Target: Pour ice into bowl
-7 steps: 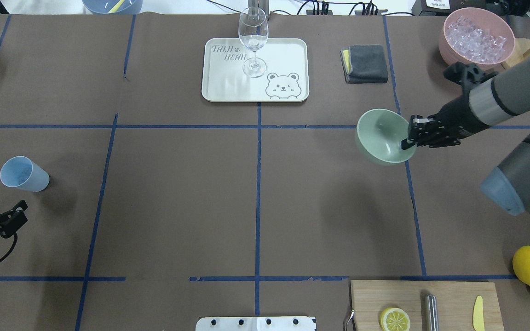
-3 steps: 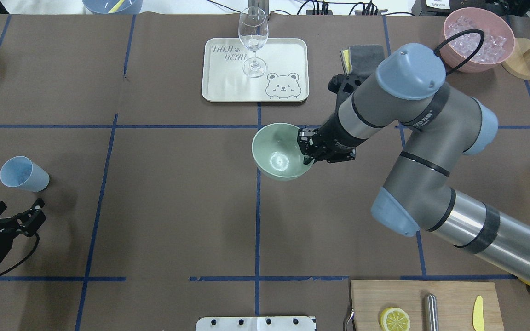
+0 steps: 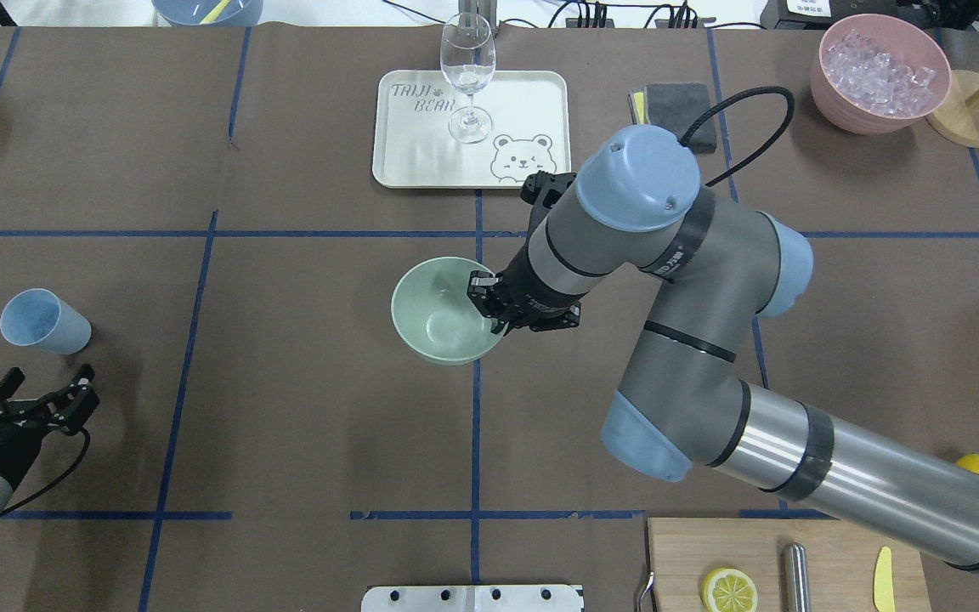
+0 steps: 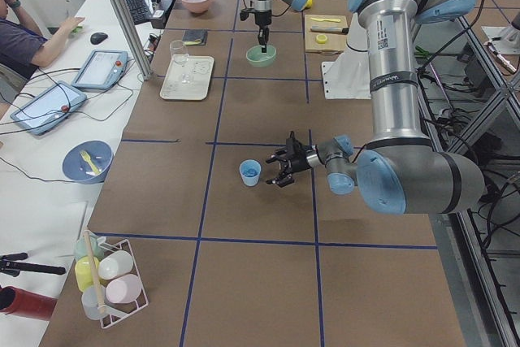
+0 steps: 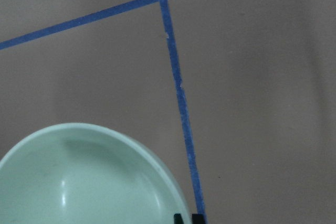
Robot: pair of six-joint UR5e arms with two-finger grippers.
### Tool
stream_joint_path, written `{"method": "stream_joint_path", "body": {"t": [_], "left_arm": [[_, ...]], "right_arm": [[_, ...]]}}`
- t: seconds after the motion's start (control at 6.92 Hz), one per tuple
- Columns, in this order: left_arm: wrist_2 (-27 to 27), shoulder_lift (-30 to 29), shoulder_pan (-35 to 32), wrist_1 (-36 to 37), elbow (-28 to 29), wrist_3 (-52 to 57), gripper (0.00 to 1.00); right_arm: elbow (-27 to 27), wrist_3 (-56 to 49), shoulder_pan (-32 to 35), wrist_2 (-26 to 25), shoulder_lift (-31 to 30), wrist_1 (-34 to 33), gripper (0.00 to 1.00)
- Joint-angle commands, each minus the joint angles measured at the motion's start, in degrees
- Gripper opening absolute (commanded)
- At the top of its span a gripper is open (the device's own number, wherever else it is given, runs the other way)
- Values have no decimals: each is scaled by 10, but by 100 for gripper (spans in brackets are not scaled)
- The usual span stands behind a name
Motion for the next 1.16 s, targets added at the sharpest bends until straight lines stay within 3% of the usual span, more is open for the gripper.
{"method": "stream_joint_path", "body": {"t": [0.0,0.43,1.01], "left_arm": [[4,1,-21,-2,4,7,99],[-1,-4,-70,-7,23,26,99],[-5,-46,-71,-7,62,26,99]], "right_arm": [[-80,14,-18,-26,68,2,0],[-162,12,-29,-44,134,3,0],[-187,8,-64,-85,142,4,0]]}}
